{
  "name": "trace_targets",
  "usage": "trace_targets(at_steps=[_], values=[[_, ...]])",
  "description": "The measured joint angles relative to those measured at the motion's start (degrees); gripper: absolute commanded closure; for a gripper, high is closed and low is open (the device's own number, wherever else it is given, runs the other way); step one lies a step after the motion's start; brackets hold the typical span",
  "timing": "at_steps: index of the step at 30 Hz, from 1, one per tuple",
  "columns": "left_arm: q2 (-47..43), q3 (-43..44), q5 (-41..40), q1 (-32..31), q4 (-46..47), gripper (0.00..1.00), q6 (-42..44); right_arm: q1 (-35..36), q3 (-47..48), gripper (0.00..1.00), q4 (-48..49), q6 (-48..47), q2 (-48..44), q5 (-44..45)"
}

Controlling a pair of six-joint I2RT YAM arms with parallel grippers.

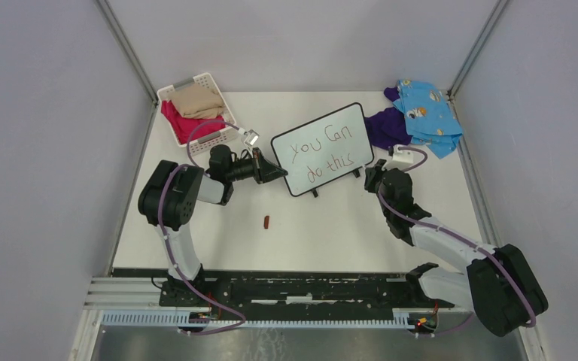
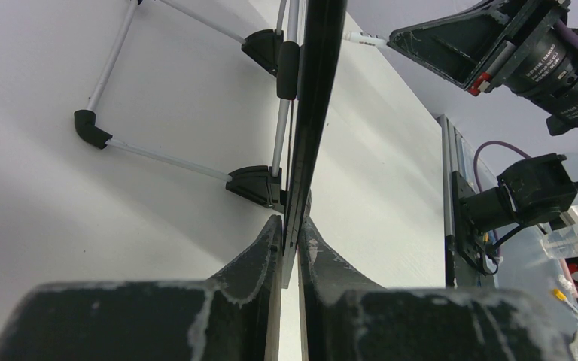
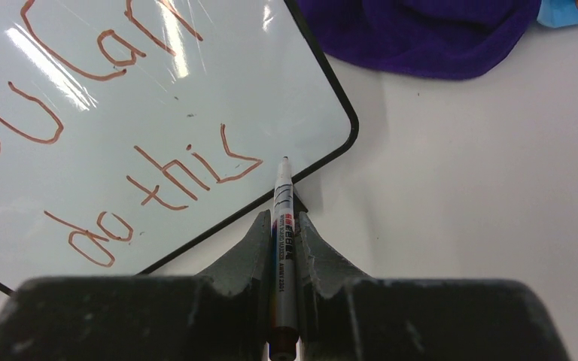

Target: Write a sentence on the whiteboard

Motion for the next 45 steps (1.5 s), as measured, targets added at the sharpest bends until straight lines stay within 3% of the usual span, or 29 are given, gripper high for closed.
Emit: trace_targets(at_steps=[45], values=[[0.0, 0.4, -0.2, -0.3, -2.1, 0.89, 1.1, -1.7, 1.9, 1.0, 3.4, 1.4, 5.4, -2.3]])
